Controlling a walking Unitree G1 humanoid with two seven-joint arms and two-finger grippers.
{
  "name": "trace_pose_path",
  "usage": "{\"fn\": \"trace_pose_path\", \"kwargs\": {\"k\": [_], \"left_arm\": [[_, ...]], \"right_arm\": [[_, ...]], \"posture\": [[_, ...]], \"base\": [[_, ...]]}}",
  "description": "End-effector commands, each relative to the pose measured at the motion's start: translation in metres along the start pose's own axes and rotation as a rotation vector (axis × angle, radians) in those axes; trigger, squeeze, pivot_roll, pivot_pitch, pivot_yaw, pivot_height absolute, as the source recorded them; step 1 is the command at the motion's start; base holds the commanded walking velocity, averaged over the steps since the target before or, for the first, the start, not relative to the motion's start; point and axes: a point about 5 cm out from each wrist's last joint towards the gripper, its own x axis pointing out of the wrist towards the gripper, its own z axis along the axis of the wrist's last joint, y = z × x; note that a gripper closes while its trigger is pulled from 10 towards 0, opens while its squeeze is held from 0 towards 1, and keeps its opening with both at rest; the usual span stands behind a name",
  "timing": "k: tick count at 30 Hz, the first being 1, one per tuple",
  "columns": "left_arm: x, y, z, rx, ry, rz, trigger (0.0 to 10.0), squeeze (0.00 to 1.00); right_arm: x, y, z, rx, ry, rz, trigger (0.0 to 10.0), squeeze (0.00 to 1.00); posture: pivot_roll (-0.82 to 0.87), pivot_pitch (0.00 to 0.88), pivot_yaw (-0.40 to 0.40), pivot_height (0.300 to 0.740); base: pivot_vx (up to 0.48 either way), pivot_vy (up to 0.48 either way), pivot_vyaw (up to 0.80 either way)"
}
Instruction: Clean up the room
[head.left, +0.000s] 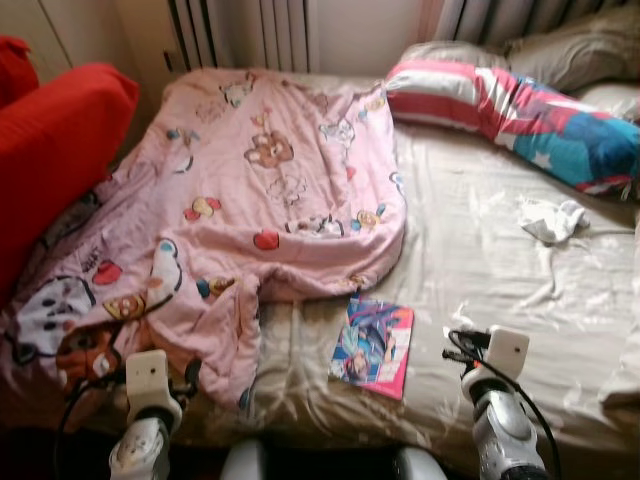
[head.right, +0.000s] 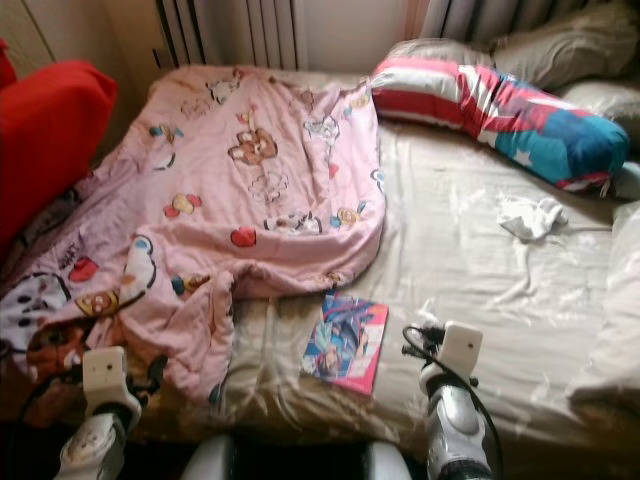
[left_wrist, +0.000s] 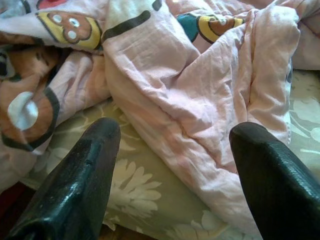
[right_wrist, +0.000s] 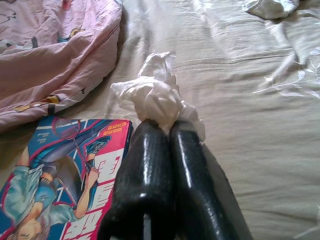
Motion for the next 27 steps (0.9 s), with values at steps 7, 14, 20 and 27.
{"fn": "trace_pose_path", "kwargs": {"k": [7,14,20,27], "left_arm": [[0.001,0.002,-0.010,-0.015,0.053,0.027,10.0,0.00],[-0.002,0.003,-0.021,-0.016,0.112,0.039,10.0,0.00],[-0.007,0.005,-0.033,-0.015,0.181,0.053,10.0,0.00],[-0.013,0.003,-0.046,-0.008,0.257,0.049,10.0,0.00]], "right_arm": [[-0.003,-0.004,-0.011,-0.021,0.070,-0.013,10.0,0.00],[-0.007,-0.007,-0.018,-0.031,0.111,-0.025,10.0,0.00],[-0.014,-0.012,-0.033,-0.044,0.198,-0.048,10.0,0.00],[-0.027,-0.018,-0.054,-0.064,0.320,-0.073,10.0,0.00]], "posture": [[0.05,0.000,-0.023,0.717],[0.05,0.000,-0.028,0.740],[0.04,0.000,-0.030,0.740],[0.04,0.000,-0.029,0.740]], "base": [[0.000,0.000,0.00],[0.000,0.000,0.00],[0.000,0.000,0.00],[0.000,0.000,0.00]]}}
